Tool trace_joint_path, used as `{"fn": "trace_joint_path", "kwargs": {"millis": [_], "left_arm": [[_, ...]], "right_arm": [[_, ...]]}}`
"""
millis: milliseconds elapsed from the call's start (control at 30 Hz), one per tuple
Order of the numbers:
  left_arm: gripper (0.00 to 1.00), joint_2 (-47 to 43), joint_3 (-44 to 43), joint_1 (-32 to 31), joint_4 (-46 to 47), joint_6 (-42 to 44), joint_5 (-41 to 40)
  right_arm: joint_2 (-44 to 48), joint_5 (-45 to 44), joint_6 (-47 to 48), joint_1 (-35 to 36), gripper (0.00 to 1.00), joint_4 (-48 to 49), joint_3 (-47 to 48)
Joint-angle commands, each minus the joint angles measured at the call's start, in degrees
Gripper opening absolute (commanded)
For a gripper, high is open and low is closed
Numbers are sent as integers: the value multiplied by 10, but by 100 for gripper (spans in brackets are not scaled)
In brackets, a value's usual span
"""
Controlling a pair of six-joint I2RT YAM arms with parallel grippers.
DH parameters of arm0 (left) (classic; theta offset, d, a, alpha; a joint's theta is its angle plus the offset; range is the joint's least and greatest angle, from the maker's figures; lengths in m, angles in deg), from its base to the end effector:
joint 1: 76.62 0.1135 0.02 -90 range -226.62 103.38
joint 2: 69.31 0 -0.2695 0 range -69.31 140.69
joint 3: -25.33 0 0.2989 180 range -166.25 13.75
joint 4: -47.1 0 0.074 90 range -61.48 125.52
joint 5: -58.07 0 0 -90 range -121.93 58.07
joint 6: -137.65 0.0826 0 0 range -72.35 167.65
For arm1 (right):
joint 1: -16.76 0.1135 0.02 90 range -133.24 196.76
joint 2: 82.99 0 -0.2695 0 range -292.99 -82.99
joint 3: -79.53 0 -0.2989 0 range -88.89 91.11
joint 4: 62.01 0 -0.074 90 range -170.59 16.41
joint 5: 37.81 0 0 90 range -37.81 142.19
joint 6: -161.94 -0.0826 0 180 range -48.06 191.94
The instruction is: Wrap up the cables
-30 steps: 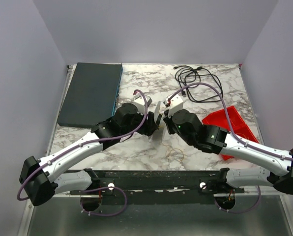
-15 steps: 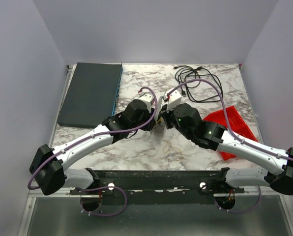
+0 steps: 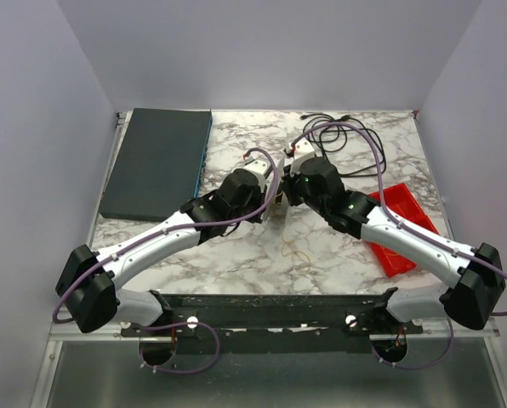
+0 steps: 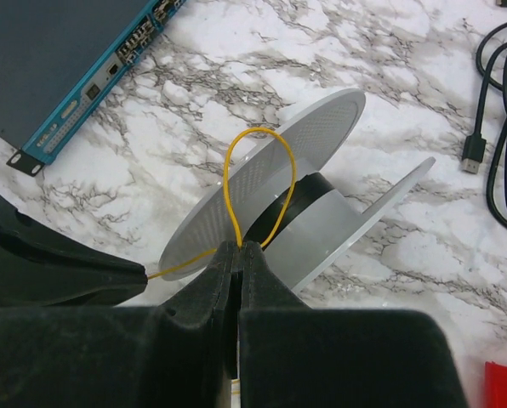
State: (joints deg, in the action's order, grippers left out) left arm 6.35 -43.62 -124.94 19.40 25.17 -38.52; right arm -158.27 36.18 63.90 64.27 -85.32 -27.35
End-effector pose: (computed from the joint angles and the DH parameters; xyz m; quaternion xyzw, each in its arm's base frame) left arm 0.2590 -0.2766 0.2515 0.1713 0.8668 -0.2282 0.4089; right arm 0.2793 0.2712 0.2969 -0.2128 0.8133 0.1422 0.5226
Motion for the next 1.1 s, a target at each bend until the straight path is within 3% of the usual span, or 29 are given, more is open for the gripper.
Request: {"fn": "trace_joint_path", "kwargs": {"millis": [0, 200, 367, 400, 533, 667, 1067], "left_arm": [[0, 4, -25, 1, -1, 17, -16], [0, 7, -31, 0, 11, 20, -4], [22, 18, -48, 0, 21, 17, -9], [31, 22, -56, 0, 35, 12, -21], [41, 30, -67, 0, 56, 9, -51], [43, 54, -81, 1, 88, 17, -85], [47, 244, -220, 42, 126, 31, -121]], "right_arm": [[-11, 35, -12, -11, 1, 22, 3], [-29, 64, -27, -41, 1, 25, -2], [-33, 91, -44, -62, 1, 31, -13], [-36, 94, -48, -65, 1, 30, -13], [-40, 95, -53, -68, 1, 32, -17], [-37, 91, -64, -76, 1, 38, -20], [-5, 28, -108, -79, 1, 2, 14]]}}
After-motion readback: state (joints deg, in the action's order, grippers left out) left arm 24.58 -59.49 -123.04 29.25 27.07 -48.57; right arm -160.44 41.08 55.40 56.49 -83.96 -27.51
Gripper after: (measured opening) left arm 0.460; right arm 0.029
